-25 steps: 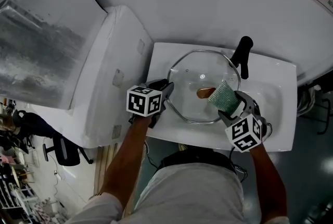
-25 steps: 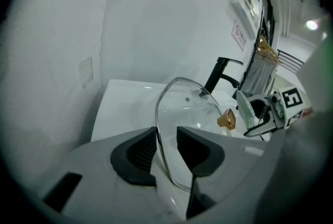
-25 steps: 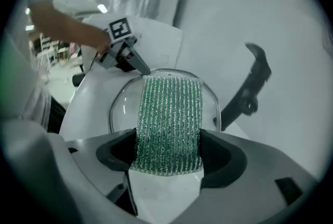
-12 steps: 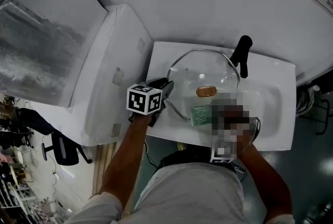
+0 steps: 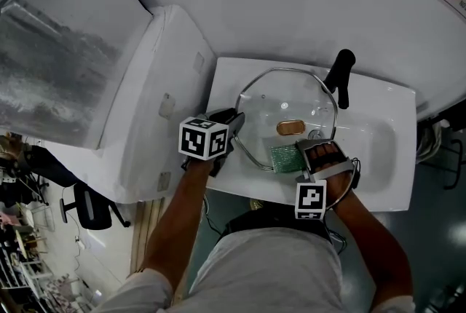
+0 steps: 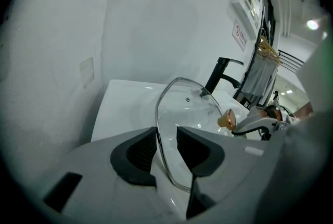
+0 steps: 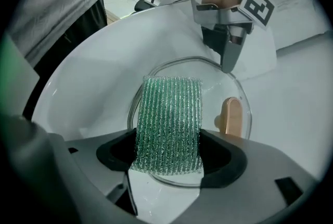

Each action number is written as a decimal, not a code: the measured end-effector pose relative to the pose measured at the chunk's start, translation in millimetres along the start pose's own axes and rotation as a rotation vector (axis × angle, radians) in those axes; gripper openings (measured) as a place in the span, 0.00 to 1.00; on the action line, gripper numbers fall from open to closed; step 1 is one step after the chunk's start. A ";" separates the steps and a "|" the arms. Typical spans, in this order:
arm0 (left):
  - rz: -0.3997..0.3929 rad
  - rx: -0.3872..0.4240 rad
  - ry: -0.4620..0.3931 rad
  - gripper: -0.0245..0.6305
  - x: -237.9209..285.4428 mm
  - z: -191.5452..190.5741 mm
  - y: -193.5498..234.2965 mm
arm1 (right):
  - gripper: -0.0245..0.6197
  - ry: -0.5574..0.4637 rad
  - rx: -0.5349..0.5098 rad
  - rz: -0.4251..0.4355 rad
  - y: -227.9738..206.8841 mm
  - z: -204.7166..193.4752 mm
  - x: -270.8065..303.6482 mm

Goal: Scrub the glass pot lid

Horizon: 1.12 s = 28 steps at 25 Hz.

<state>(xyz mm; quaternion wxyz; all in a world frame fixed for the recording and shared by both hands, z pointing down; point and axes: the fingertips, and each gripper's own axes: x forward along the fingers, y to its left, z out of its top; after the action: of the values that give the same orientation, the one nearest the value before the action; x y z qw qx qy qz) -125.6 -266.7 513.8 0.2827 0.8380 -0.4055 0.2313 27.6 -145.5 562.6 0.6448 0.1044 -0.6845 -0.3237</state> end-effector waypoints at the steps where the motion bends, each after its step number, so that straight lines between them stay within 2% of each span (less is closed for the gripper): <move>1: 0.000 0.000 0.000 0.24 0.1 0.0 -0.1 | 0.58 -0.003 0.012 0.006 1.8 -4.4 0.9; 11: -0.002 -0.006 0.004 0.24 0.9 -1.0 1.0 | 0.58 -0.028 0.164 0.061 24.8 -67.5 9.0; 21: 0.005 -0.013 0.002 0.24 0.9 -1.8 1.1 | 0.58 0.002 0.500 0.110 31.1 -125.4 11.7; 28: 0.016 -0.010 -0.004 0.24 0.0 -1.0 0.8 | 0.58 -0.066 0.713 0.112 23.7 -134.4 3.3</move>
<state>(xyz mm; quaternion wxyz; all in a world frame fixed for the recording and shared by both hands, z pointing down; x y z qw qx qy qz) -126.4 -266.5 514.8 0.2841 0.8338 -0.4137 0.2300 161.3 -170.6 573.5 0.5621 0.2747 -0.7794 -0.0321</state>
